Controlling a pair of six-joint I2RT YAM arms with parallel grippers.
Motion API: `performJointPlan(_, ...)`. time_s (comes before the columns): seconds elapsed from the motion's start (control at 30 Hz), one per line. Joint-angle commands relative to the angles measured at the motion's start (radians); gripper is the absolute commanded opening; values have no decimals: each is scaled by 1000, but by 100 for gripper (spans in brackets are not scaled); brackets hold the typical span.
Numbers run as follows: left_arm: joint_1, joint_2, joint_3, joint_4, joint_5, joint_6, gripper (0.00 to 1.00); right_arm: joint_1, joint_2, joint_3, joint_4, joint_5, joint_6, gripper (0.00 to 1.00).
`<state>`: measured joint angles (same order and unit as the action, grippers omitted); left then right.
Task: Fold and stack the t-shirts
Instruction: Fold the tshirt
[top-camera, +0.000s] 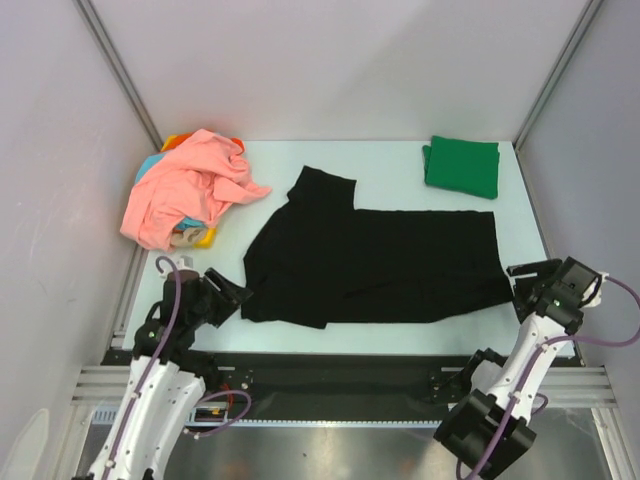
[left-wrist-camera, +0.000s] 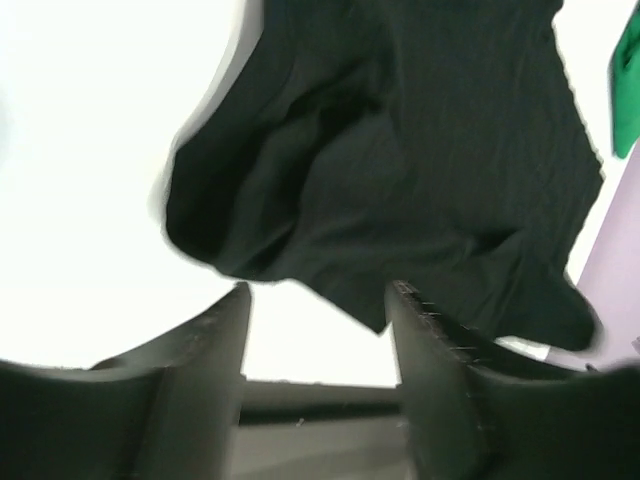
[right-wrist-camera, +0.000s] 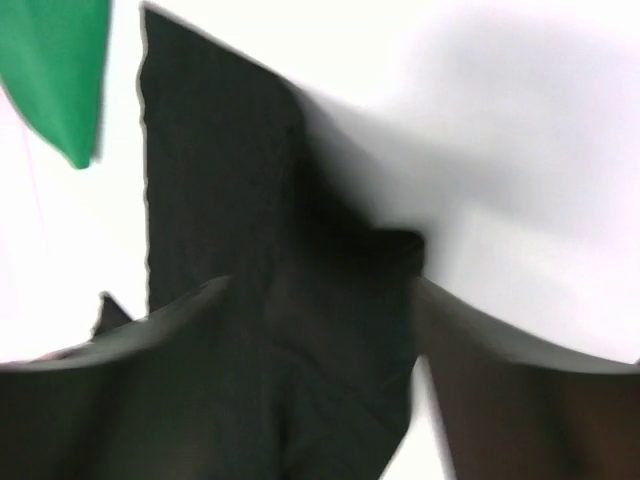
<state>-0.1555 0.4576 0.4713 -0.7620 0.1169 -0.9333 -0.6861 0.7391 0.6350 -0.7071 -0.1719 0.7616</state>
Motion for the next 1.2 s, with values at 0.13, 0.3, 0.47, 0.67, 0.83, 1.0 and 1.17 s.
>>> performJointPlan(0.13, 5, -146, 121, -193, -5, 36, 81, -148, 31, 25, -23, -181, -45, 93)
performJointPlan(0.3, 4, 70, 145, 80, 21, 146, 79, -96, 11, 35, 122, -244, 2, 93)
performJointPlan(0.47, -94, 521, 370, 300, -107, 287, 79, 265, 118, 158, 166, -51, -74, 94)
performJointPlan(0.67, -118, 1037, 800, 409, -97, 422, 79, 448, 210, 221, 185, 3, -116, 95)
performJointPlan(0.83, -111, 1549, 1357, 287, -83, 496, 77, 557, 163, 190, 201, -3, -142, 94)
performJointPlan(1.0, -102, 1952, 1881, 142, -33, 547, 77, 663, 83, 149, 202, 3, -142, 94)
performJointPlan(1.17, -59, 2116, 2000, 265, 64, 470, 79, 755, 10, 132, 193, 9, -146, 94)
